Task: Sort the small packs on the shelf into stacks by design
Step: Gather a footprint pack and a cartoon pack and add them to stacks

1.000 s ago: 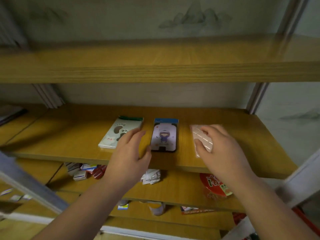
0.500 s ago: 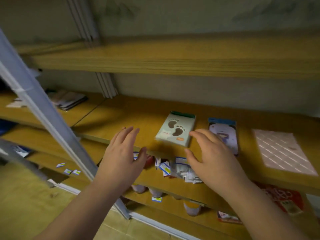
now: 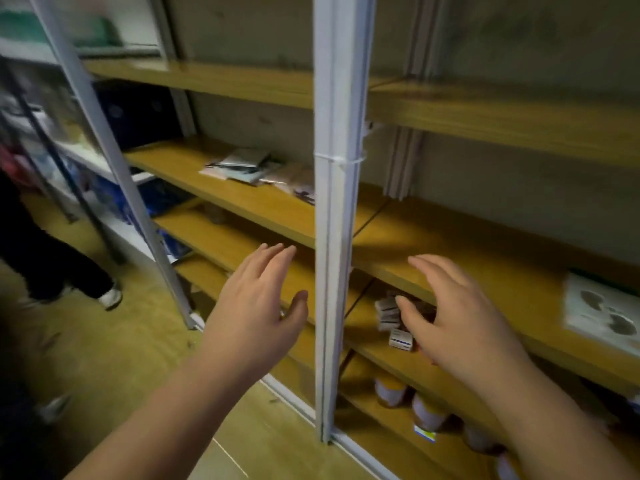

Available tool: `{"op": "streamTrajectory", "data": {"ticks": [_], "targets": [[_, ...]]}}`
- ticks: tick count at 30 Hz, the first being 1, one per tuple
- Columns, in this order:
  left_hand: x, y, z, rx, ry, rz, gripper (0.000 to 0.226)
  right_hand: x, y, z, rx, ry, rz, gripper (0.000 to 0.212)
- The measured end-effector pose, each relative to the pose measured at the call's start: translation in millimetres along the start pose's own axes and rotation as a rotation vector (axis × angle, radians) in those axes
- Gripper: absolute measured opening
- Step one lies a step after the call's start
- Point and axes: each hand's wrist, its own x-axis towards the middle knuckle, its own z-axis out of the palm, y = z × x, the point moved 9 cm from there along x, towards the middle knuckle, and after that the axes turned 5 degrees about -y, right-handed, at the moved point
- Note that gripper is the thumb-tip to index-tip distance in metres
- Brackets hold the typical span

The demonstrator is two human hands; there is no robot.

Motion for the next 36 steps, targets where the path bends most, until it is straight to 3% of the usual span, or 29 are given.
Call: {"op": "streamTrajectory", "data": {"ticks": [6,13,26,36], "targets": [[11,-102,-38,0.008,0.007,-0.101,0.066,51,-95,57,0.045,-0.058,-0.11,0.056],[52,-151,-32,-0.042,-0.023,-0.1,0.064,106,-148,100,0.033,-0.097,-0.168,0.057],[199,-232,-14,0.037,-0.096,-0.096,0.061,275,-173,147,0.118,-0.033,-0.111,0.056],[313,-303,14,-0.085,-0.21,-0.118,0.065,349,-159,187,0.051,-0.036,0.056,0.055]]}}
